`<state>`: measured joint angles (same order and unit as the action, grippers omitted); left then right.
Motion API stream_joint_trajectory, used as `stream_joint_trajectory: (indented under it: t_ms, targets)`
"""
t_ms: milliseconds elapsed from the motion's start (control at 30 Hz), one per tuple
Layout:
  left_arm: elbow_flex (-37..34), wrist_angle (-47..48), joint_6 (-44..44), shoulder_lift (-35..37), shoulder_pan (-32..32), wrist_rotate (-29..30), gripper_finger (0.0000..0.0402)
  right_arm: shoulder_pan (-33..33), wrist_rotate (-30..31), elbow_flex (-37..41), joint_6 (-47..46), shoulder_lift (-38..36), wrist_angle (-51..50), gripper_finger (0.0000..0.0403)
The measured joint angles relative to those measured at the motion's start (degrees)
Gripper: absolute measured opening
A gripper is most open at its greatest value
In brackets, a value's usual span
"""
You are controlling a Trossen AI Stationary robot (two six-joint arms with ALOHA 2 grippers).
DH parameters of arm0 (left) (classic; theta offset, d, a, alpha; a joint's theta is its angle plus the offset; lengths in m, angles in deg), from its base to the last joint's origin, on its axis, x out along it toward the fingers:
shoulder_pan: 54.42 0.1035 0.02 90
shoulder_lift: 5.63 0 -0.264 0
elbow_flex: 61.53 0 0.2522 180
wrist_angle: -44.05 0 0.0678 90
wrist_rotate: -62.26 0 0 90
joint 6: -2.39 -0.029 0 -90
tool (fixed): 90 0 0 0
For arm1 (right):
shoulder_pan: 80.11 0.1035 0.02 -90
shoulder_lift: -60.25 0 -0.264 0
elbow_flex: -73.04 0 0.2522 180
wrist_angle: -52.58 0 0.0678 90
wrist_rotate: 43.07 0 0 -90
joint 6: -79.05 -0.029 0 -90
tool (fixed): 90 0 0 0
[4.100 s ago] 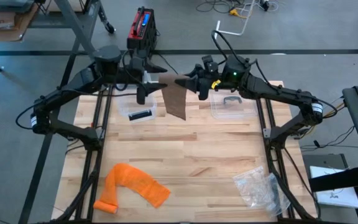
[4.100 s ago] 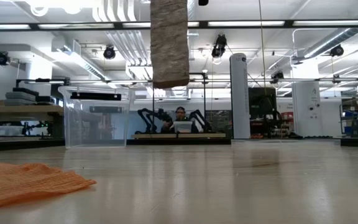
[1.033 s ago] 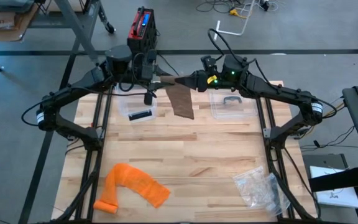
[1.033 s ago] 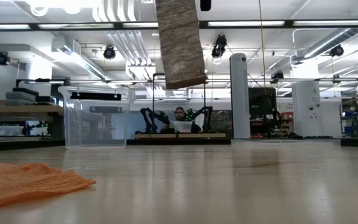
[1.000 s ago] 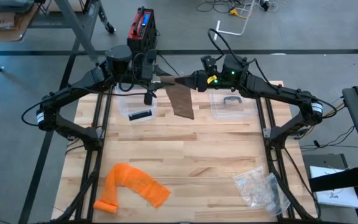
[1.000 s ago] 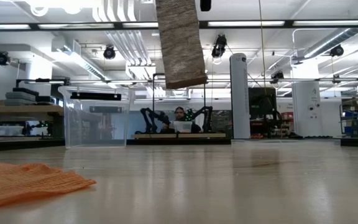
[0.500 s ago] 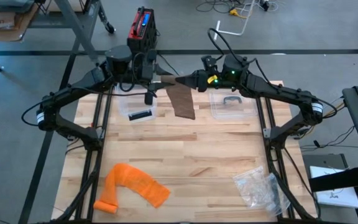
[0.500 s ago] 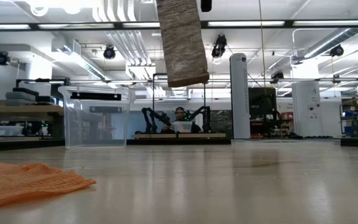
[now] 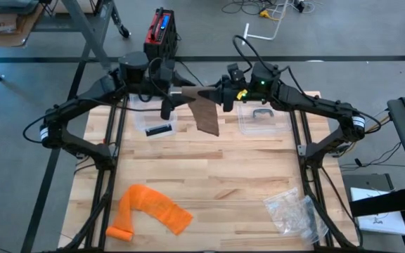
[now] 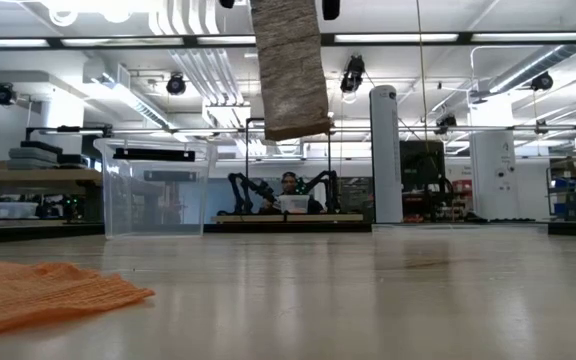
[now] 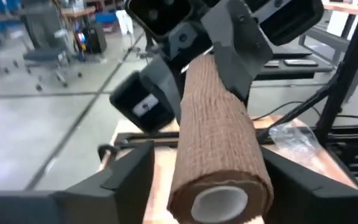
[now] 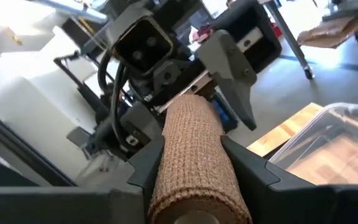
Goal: Roll bandage
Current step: Roll the brown bandage
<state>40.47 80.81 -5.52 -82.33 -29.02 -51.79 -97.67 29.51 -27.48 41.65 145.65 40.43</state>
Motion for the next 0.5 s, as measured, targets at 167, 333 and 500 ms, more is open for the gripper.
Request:
stream_joint_trajectory:
  t_ms: [167,333,500]
  targets:
    - [0.11,1.02,3.32,0.42,-0.01,-6.13,0.0262,-0.01,-1.29,0.00,6.05,0.00,0.13,0.0130]
    - [0.14,0.99,8.11,0.60,-0.02,-9.90,0.0268,0.00,-4.27,0.00,15.13,0.00,0.25,0.0130]
    - [0.14,0.35,10.14,0.16,-0.02,-9.95,0.0254,-0.07,-4.22,0.00,24.39,0.00,0.05,0.0130]
